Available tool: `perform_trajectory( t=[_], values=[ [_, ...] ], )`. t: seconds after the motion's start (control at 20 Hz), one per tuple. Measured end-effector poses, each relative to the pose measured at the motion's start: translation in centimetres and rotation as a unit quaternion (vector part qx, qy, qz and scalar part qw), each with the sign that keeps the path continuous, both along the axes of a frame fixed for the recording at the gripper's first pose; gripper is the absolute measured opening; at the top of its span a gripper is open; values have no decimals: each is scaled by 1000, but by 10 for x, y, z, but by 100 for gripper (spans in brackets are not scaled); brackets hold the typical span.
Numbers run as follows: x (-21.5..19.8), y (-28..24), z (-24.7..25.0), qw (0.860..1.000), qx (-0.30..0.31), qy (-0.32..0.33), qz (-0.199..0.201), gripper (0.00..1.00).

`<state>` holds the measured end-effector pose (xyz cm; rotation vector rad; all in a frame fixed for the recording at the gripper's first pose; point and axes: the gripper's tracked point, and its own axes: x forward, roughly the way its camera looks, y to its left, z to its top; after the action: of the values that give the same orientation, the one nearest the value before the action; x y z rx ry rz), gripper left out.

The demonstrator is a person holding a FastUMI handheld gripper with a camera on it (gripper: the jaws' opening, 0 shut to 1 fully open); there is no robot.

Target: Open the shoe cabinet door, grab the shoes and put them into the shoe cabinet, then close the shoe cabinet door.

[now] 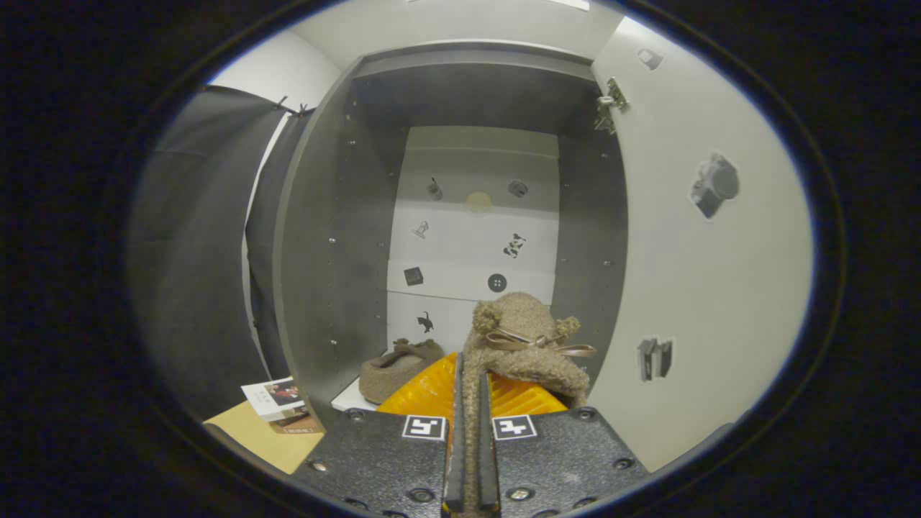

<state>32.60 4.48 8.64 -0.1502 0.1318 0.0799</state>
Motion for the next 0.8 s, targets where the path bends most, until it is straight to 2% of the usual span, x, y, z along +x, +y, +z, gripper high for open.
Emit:
perform_trajectory(
  t=[0.3, 0.45, 0.6, 0.8],
  values=[
    [67, 1, -33, 999, 9, 37, -17, 11],
    [102, 0, -50, 999, -12, 41, -16, 11],
    [133, -7, -71, 997, -33, 54, -33, 11],
    [161, -13, -97, 996, -32, 77, -36, 11]
  ],
)
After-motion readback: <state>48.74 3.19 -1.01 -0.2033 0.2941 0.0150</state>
